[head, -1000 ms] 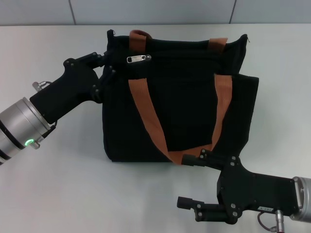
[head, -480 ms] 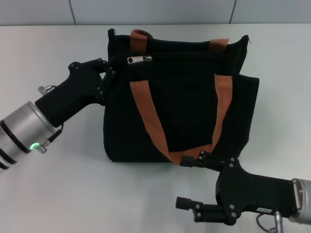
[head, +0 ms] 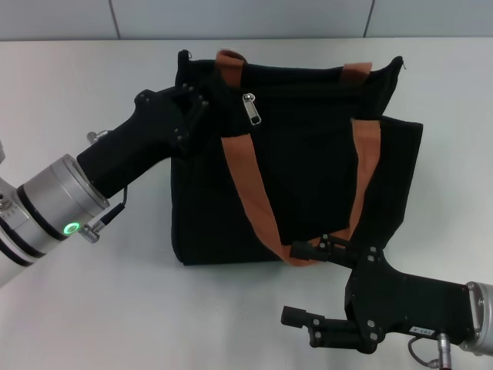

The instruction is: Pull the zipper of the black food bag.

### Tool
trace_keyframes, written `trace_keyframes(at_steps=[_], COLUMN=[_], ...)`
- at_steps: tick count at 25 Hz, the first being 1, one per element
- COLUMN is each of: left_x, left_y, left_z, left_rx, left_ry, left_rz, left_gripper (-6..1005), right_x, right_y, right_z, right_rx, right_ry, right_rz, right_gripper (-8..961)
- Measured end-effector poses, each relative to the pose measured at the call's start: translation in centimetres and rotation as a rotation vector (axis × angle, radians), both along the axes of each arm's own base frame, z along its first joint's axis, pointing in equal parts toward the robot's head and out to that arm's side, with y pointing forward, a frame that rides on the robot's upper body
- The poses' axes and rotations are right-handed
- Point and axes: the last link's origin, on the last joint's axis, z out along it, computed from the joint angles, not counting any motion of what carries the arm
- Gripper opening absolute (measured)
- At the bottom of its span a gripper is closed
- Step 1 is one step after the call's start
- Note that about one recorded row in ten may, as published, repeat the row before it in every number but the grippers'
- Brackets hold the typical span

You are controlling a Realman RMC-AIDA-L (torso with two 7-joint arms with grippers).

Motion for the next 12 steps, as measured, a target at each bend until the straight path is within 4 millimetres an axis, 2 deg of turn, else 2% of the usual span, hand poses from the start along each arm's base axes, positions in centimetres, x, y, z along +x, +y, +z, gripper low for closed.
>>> trace_keyframes(at_steps=[6, 12], left_x=[-1.8, -1.5], left_y=[0.0, -0.1], left_z=[0.9, 0.7], left_rx=[0.027, 0.018], left_ry=[-0.037, -0.034], left_rz=[0.110, 0.092], left_gripper=[29, 30], right_x=[-0.2, -0.5], right_y=[0.1, 0.1], right_z=[0.3, 1.5], right_rx=[0.019, 0.068], right_ry=[0.031, 0.118], right_rz=[-0.019, -0.029], right_gripper=[785, 785])
